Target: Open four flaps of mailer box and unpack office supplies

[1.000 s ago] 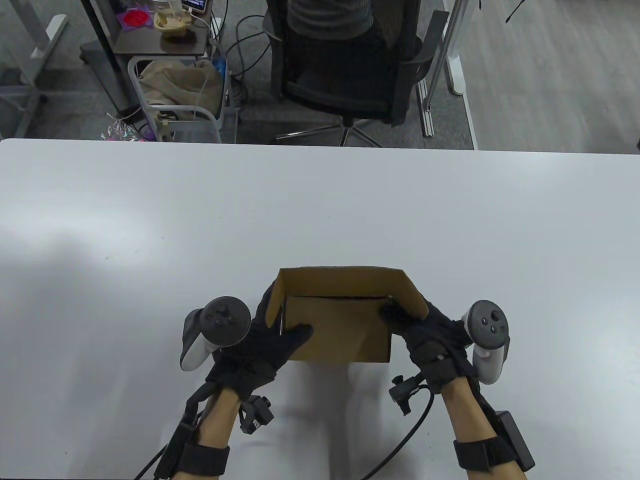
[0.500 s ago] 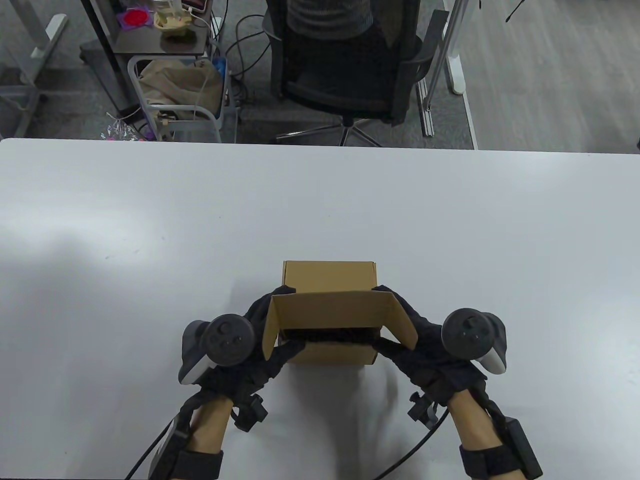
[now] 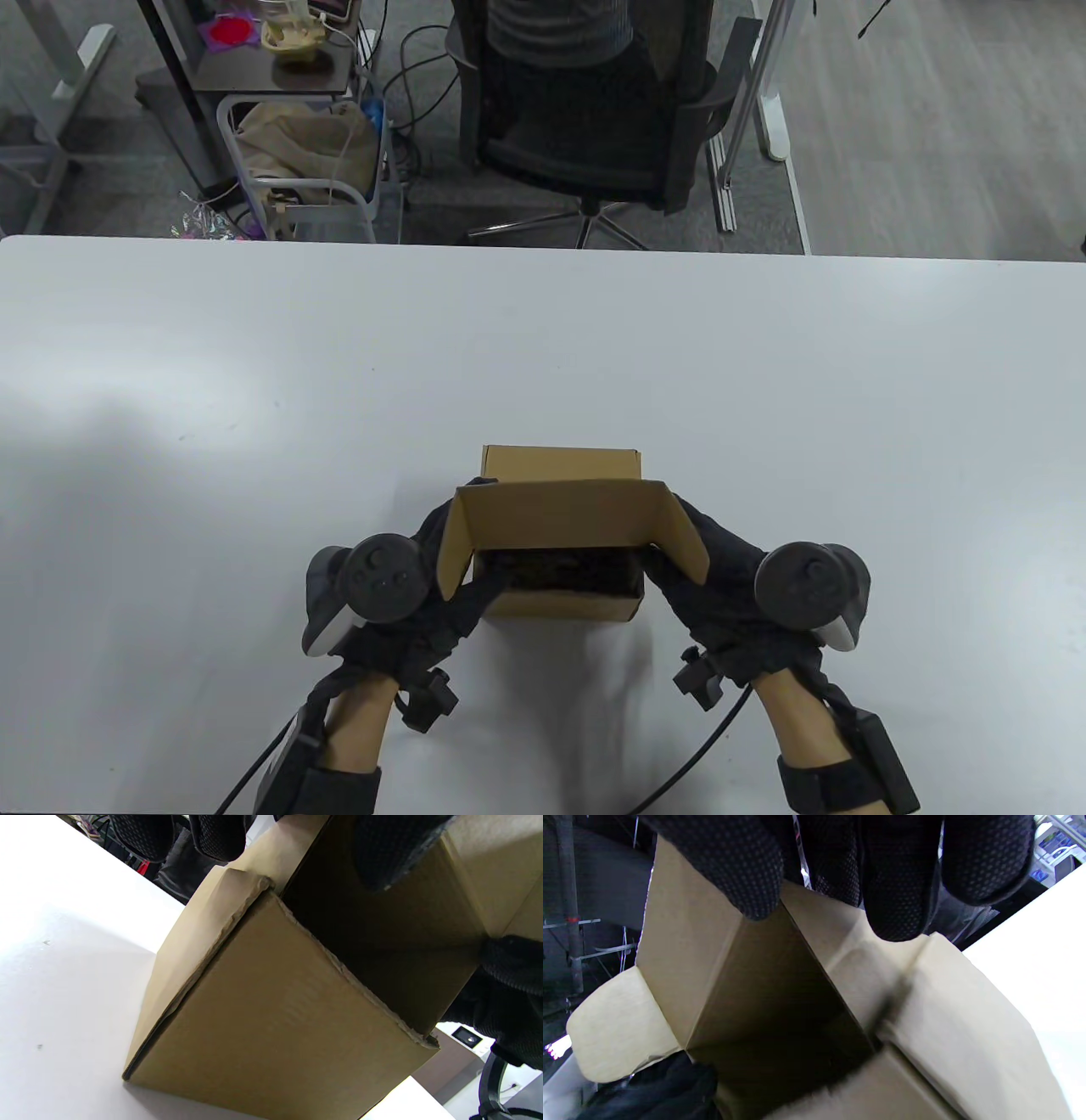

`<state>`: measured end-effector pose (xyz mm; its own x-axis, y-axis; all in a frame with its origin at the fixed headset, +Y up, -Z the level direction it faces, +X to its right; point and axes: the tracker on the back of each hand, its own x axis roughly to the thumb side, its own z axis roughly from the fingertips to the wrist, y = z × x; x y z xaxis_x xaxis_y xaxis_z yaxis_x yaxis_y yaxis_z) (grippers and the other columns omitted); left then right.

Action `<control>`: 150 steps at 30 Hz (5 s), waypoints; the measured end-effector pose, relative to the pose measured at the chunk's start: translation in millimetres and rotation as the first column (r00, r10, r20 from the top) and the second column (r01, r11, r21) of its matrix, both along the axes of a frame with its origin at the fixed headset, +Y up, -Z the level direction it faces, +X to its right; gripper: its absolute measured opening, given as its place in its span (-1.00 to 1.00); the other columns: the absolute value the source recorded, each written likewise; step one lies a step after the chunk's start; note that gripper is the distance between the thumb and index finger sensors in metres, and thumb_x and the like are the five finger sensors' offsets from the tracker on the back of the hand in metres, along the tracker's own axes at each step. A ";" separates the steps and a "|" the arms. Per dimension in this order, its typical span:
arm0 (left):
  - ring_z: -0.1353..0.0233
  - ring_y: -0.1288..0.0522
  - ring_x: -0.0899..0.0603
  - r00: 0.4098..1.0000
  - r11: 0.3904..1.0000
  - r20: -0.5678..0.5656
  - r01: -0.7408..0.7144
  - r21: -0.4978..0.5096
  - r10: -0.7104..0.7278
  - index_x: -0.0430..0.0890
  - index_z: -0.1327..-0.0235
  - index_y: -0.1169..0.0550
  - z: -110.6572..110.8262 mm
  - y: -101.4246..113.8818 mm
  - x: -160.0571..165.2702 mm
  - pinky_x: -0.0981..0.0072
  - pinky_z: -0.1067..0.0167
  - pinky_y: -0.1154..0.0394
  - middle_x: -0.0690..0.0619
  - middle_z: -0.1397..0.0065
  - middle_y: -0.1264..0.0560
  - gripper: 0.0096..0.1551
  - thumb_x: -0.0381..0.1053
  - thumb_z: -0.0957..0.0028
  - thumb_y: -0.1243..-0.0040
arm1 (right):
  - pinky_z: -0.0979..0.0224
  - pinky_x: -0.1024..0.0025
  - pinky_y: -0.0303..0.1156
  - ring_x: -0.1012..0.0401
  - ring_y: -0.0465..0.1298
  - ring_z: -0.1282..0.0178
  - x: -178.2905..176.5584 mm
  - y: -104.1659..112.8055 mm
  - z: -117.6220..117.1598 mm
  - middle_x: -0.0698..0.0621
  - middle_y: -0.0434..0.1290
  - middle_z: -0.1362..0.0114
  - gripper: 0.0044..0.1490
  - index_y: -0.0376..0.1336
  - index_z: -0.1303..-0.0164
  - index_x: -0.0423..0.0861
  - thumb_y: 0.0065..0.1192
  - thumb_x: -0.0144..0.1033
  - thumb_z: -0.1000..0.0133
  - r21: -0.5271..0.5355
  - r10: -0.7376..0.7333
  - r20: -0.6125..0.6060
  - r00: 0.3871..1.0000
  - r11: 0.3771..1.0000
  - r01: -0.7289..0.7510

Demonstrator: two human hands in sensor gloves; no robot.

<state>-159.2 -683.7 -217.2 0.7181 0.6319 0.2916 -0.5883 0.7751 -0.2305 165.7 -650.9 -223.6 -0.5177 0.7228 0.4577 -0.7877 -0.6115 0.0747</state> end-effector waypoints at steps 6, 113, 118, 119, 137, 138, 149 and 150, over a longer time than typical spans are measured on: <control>-0.81 -0.05 -0.33 0.998 0.998 -0.015 0.053 -0.032 -0.053 0.02 -0.57 0.37 -2.8 -7.3 3.2 -0.37 -0.65 -0.15 -0.01 -0.82 0.27 0.31 0.33 -0.11 -0.27 | -0.19 -0.42 0.44 -0.36 0.57 -0.23 0.8 21.8 -12.0 -0.39 0.51 -0.45 -0.48 0.39 -0.34 -0.16 0.35 -0.31 -0.18 -0.011 -0.040 0.044 0.998 0.999 0.040; -0.76 -0.20 -0.24 0.989 0.844 -0.095 -0.148 -0.515 0.116 0.12 -0.65 -0.19 -15.7 -53.9 10.2 -0.21 -0.62 -0.20 0.09 -0.74 -0.28 -0.28 0.40 -0.28 0.38 | -0.32 -0.51 0.19 -0.56 0.12 -0.46 19.5 27.4 32.9 -0.60 0.11 -0.60 0.04 0.08 -0.63 -0.28 0.29 0.20 -0.19 0.066 0.104 0.425 0.899 0.987 -0.146; -0.76 -0.20 -0.24 0.990 0.842 -0.091 -0.142 -0.520 0.111 0.12 -0.65 -0.20 -16.1 -52.8 10.4 -0.22 -0.62 -0.20 0.09 -0.74 -0.28 -0.28 0.39 -0.28 0.38 | -0.17 -0.32 0.43 -0.40 0.42 -0.29 -26.3 43.0 45.6 -0.52 0.32 -0.51 0.00 0.17 -0.57 -0.29 0.42 0.12 -0.14 0.017 0.341 0.279 0.898 0.933 -0.360; -0.76 -0.20 -0.24 0.989 0.841 -0.091 -0.145 -0.522 0.114 0.12 -0.65 -0.20 -16.0 -53.0 10.3 -0.22 -0.62 -0.20 0.08 -0.74 -0.28 -0.28 0.39 -0.28 0.38 | -0.12 -0.24 0.48 -0.34 0.49 -0.22 -37.6 44.8 47.1 -0.50 0.37 -0.48 -0.02 0.20 -0.54 -0.30 0.44 0.11 -0.13 0.000 0.405 0.234 0.884 0.909 -0.417; -0.76 -0.19 -0.24 0.990 0.838 -0.087 -0.139 -0.528 0.110 0.13 -0.64 -0.21 -16.1 -51.9 11.6 -0.23 -0.63 -0.19 0.09 -0.74 -0.27 -0.28 0.39 -0.26 0.38 | 0.66 0.33 0.58 0.28 0.59 0.75 -129.7 -29.8 38.4 -0.36 0.73 0.05 -0.26 0.48 -0.11 -0.42 0.62 -0.10 0.01 -0.277 0.892 -0.314 0.324 0.241 -0.930; -0.76 -0.19 -0.25 0.990 0.838 -0.086 -0.139 -0.528 0.110 0.13 -0.64 -0.20 -16.1 -51.9 11.7 -0.23 -0.63 -0.19 0.09 -0.74 -0.27 -0.28 0.39 -0.27 0.38 | 0.66 0.33 0.58 0.28 0.59 0.76 -130.4 -34.3 38.6 -0.34 0.74 0.08 -0.29 0.49 -0.09 -0.42 0.63 -0.12 0.02 -0.277 0.899 -0.318 0.300 0.215 -0.937; -0.76 -0.20 -0.25 0.991 0.843 -0.086 -0.130 -0.522 0.100 0.13 -0.63 -0.21 -16.0 -51.3 12.9 -0.24 -0.62 -0.18 0.09 -0.74 -0.28 -0.29 0.39 -0.27 0.37 | 0.69 0.31 0.58 0.30 0.59 0.78 -140.6 -38.1 42.6 -0.24 0.76 0.21 -0.51 0.53 0.07 -0.38 0.58 -0.27 -0.03 -0.234 0.932 -0.284 0.224 0.159 -0.959; -0.76 -0.20 -0.25 0.992 0.846 -0.085 -0.127 -0.519 0.096 0.13 -0.63 -0.21 -16.1 -51.2 13.0 -0.24 -0.63 -0.18 0.08 -0.74 -0.28 -0.29 0.39 -0.27 0.37 | 0.67 0.32 0.59 0.30 0.59 0.77 -138.1 -34.3 42.0 -0.25 0.76 0.20 -0.52 0.52 0.06 -0.38 0.56 -0.28 -0.04 -0.249 0.925 -0.287 0.250 0.180 -0.952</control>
